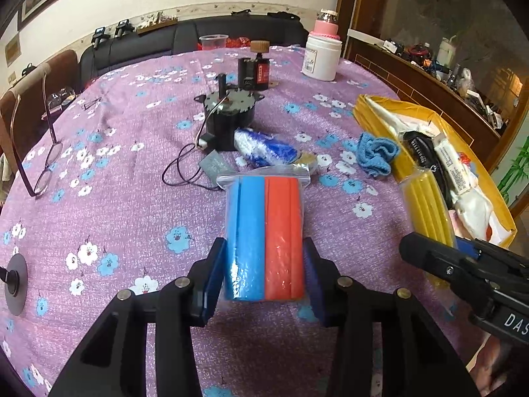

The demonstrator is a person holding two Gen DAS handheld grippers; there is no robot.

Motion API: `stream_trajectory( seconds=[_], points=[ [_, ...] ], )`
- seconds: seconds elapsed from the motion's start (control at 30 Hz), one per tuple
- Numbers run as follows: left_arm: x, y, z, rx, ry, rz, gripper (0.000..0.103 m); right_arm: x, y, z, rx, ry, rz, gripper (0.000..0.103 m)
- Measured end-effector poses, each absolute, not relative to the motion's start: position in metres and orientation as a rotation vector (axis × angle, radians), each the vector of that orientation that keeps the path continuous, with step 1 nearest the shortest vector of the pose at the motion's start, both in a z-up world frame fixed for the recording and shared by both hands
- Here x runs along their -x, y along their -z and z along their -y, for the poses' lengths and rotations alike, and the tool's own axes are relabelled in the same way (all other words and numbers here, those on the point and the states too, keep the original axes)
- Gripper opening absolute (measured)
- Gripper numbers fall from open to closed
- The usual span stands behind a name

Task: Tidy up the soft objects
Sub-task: 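Carry blue-red sponge pack with left gripper while right gripper carries striped sponge pack to tray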

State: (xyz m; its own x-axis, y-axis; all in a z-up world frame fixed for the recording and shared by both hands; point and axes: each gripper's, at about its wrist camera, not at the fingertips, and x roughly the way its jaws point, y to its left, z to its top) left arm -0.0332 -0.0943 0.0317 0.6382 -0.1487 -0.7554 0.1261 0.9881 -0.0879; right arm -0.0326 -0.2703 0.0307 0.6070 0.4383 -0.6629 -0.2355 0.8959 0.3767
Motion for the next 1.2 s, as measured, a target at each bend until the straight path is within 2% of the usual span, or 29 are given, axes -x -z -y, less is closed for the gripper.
stream_trajectory(
  seconds=[0.53, 1.2],
  points=[
    [0.039, -0.054, 0.131, -0.016, 0.213, -0.822, 0.044, 0.047, -0.052, 0.310, -0.338, -0.373, -0.748, 0.043],
    [0.035, -0.081, 0.224, -0.139, 0.329, -0.769, 0.044, 0.062, -0.068, 0.405, -0.472, -0.254, -0.638, 0.043]
  ],
)
